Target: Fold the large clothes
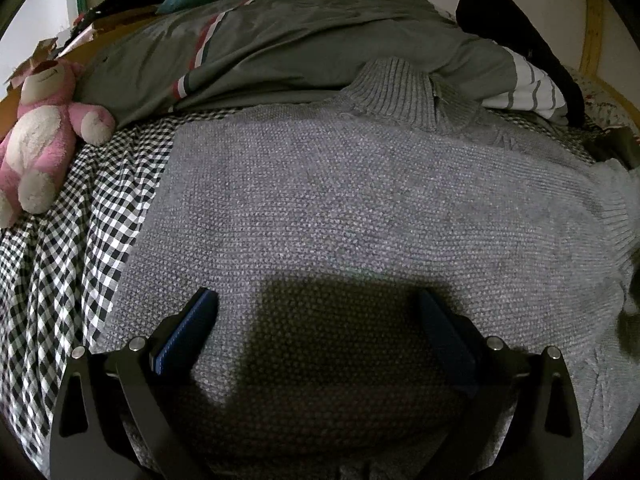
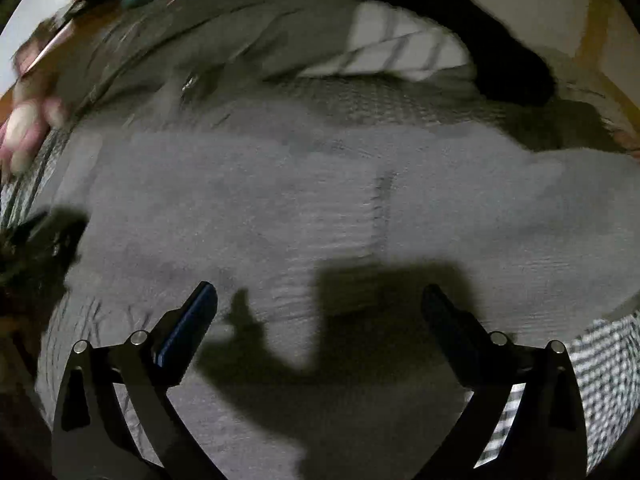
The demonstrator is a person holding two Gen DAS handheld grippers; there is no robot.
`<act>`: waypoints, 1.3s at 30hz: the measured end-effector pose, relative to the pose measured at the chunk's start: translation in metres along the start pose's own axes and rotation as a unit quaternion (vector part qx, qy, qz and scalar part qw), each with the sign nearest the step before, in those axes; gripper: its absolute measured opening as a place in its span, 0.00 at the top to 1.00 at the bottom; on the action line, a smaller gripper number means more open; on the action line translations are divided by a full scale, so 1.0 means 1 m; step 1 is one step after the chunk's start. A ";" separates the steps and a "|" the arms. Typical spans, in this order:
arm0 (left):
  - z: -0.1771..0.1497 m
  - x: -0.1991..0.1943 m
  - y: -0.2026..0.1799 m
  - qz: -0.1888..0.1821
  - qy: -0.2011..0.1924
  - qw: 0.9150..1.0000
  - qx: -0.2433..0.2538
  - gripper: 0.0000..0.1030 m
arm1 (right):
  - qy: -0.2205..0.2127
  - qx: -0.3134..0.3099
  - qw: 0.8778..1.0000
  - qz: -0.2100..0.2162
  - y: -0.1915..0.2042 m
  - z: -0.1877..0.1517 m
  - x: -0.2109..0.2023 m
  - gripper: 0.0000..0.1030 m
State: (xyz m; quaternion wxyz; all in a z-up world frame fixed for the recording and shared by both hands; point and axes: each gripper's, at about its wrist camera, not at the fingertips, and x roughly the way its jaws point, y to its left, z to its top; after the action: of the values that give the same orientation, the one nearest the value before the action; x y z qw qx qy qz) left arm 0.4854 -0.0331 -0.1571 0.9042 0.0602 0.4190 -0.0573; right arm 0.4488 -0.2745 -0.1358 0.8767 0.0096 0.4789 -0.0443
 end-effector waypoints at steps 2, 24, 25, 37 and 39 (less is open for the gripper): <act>0.000 0.000 0.000 0.001 -0.001 1.000 0.000 0.04 | 0.029 -0.021 0.999 -0.005 0.015 -0.004 0.021 0.03; 0.036 -0.052 -0.114 -0.087 -0.033 0.995 0.039 0.04 | -0.017 0.013 0.995 0.094 -0.016 -0.022 -0.013 0.03; 0.037 -0.054 -0.131 -0.093 -0.036 0.994 0.049 0.04 | -0.025 0.014 0.995 0.093 -0.022 -0.022 -0.023 0.03; 0.040 -0.065 -0.262 -0.163 -0.037 0.983 0.078 0.04 | -0.072 0.099 0.991 0.052 -0.148 -0.027 -0.092 0.03; 0.039 -0.063 -0.278 -0.166 -0.036 0.982 0.087 0.04 | -0.080 0.135 0.987 0.045 -0.181 -0.032 -0.097 0.03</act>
State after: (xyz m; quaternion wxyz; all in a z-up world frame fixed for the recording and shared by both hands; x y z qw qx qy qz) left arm 0.4314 -0.3102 -0.1003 0.8880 0.0668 0.3836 -0.2448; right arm 0.3545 -0.4463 -0.0672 0.9040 0.1459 0.3957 -0.0696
